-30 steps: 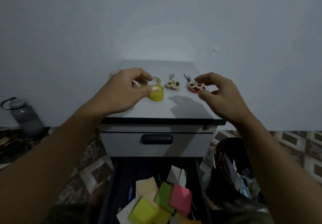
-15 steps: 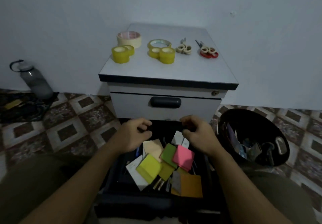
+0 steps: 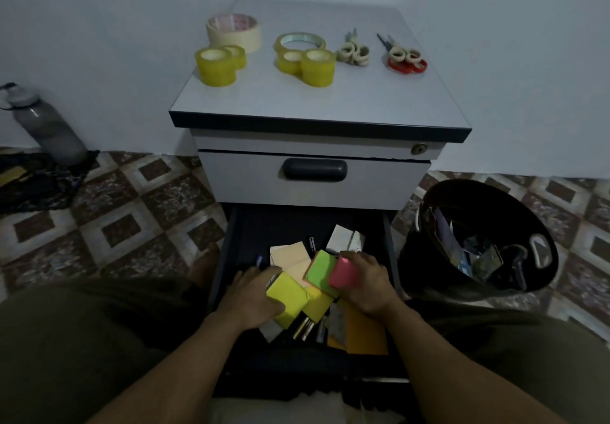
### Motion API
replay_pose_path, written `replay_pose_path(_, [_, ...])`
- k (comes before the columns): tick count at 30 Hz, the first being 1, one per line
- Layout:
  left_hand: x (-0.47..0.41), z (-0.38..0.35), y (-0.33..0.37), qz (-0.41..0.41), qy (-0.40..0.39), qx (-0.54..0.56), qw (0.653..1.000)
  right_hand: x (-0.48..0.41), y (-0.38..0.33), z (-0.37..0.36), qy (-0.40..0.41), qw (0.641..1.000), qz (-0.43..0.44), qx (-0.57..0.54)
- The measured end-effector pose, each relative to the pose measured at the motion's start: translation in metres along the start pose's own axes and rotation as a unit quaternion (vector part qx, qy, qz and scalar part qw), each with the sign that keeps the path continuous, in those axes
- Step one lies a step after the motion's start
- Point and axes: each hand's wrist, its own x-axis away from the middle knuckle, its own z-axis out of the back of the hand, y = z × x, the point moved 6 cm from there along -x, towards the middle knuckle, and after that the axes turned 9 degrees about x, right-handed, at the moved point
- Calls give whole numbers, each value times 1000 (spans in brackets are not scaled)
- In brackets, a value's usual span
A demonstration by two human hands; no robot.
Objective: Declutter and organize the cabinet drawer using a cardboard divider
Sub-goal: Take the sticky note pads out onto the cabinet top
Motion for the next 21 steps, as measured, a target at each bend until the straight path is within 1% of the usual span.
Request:
replay_pose_path(4, [-2,-2,2,-10,16,-61,998,-9,10,-17,-5,1000,-26,-6])
replay_pose_path(7, [-4,-1,3,-22,29,-74,997,-13,11,-24,-4,999,-17,44])
replay_pose_path(10, [-4,-3,3,-32,43,-44,998,-12,4,-26,8,997,18,81])
replay_pose_path(12, [-4,-2,2,-36,55,-1,998,-10,1,-26,16,996,26,88])
replay_pose_path(16, [-7,2,-3,-54,72,89,992,-8,3,-26,7,1000,-1,14])
replay_pose_path(19, [-6,6,0,-72,87,117,987,-9,-3,-23,18,1000,3,0])
replay_pose_path(21, [-5,8,2,-77,99,128,984,-11,-8,-27,7,1000,12,-7])
